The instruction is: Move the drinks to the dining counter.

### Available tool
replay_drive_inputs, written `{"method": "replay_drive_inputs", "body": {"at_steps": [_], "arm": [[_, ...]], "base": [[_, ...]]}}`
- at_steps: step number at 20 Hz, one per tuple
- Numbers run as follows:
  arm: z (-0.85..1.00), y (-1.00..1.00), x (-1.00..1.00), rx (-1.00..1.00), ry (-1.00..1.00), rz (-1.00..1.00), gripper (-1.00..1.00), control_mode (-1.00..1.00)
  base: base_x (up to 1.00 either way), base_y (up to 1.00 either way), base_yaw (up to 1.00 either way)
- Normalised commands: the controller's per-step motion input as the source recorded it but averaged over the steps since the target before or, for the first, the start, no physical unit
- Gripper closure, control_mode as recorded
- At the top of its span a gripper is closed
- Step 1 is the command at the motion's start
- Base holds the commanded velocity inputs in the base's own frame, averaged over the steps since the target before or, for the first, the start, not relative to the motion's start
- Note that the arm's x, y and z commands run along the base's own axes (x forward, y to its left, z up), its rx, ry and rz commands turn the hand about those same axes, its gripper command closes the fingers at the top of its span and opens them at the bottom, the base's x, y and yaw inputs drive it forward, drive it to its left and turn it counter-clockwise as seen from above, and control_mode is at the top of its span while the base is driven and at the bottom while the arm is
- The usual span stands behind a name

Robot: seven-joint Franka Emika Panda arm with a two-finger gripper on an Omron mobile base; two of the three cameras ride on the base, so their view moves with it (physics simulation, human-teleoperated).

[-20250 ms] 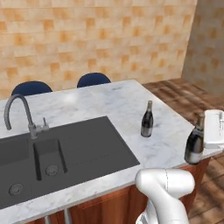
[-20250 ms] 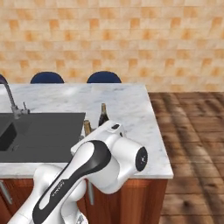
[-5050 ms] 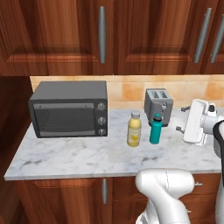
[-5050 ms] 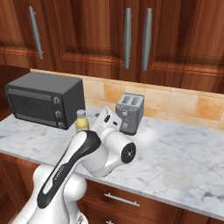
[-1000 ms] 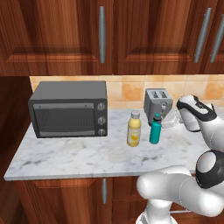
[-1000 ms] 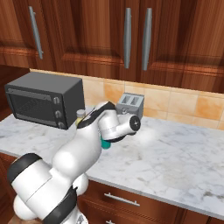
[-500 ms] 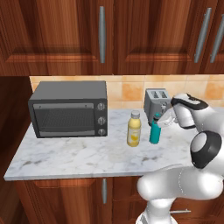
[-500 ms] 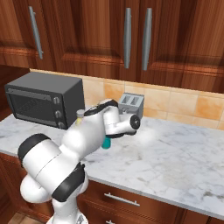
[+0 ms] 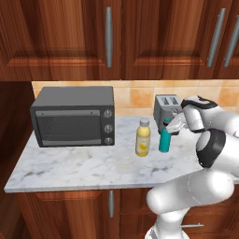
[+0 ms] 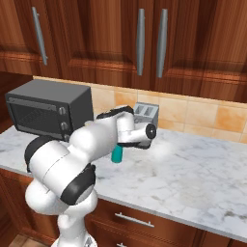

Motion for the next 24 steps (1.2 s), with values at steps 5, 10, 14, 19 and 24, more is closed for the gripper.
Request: {"method": "replay_drive_inputs", "body": {"at_steps": [5, 10, 14, 19, 24], "arm": [[0.0, 0.0, -0.08, 0.0, 0.0, 0.0, 1.0, -1.0], [0.24, 0.0, -0.64, 0.0, -0.16, 0.02, 1.0, -1.0], [0.86, 0.0, -1.0, 0.0, -0.4, 0.09, 1.0, -1.0], [0.78, 0.05, -1.0, 0.0, -0.42, 0.11, 1.0, -1.0], [0.56, 0.11, -1.0, 0.0, -0.27, 0.12, 1.0, -1.0]], "base": [[0.0, 0.0, 0.0], [0.0, 0.0, 0.0], [0.0, 0.0, 0.0], [0.0, 0.0, 0.0], [0.0, 0.0, 0.0]]}}
